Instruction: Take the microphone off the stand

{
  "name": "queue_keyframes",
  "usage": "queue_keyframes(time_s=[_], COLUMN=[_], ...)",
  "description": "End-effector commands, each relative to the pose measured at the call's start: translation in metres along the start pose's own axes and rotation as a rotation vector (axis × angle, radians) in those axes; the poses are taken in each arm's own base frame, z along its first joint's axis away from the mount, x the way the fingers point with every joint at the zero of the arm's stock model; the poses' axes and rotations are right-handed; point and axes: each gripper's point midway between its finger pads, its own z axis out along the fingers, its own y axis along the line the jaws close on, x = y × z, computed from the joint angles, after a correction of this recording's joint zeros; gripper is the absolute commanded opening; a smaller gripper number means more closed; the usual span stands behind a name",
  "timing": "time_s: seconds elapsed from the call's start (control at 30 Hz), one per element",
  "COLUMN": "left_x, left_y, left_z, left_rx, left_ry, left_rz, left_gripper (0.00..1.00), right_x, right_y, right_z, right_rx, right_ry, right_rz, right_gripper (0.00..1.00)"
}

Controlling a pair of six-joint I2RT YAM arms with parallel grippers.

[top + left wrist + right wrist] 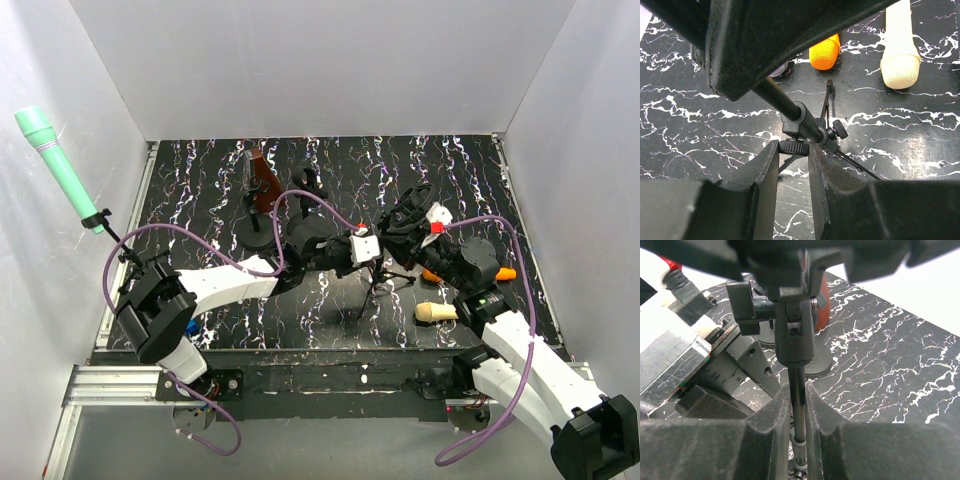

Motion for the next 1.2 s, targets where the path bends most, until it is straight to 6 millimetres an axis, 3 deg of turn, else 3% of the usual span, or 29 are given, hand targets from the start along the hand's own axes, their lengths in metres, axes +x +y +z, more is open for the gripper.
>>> queue_keyframes(time_s=[0.0, 0.13, 0.27, 0.43, 0.73, 0.83, 1.03, 1.17], left_x=[-0.03, -0.033, -0.036, -0.018, -0.008, -0.009, -0.017, -0.024], left_y=[0.001, -0.003, 0.002, 0.005, 0.003, 0.006, 0.018, 0.027], left_z=[0.004, 0.0, -0.013, -0.025, -0.023, -0.023, -0.03, -0.036], left_rx=[0.039, 0.072, 0.148, 0.264, 0.432, 0.42, 0.341, 0.301], left_ry=[-0.073, -0.051, -0.009, 0.093, 0.171, 0.169, 0.155, 0.151], left_rz=[0.023, -0.032, -0.316, -0.801, -1.209, -1.196, -1.09, -1.033], left_gripper=[0.19, 0.0, 0.0, 0.0, 0.0, 0.0, 0.46, 0.56], right_x=[0.102, 0.103, 0.103, 0.102, 0.103, 0.102, 0.103, 0.103], right_y=[0.006, 0.007, 0.007, 0.008, 0.008, 0.008, 0.009, 0.008], right_z=[-0.023, -0.023, -0.023, -0.024, -0.023, -0.024, -0.025, -0.025], right_rx=[0.027, 0.02, 0.016, 0.01, 0.003, 0.007, 0.003, 0.0], right_ry=[0.342, 0.345, 0.347, 0.346, 0.348, 0.347, 0.349, 0.356], right_rz=[0.174, 0.172, 0.163, 0.158, 0.155, 0.152, 0.156, 0.13], right_gripper=[0.01, 0.01, 0.01, 0.01, 0.01, 0.01, 0.01, 0.01])
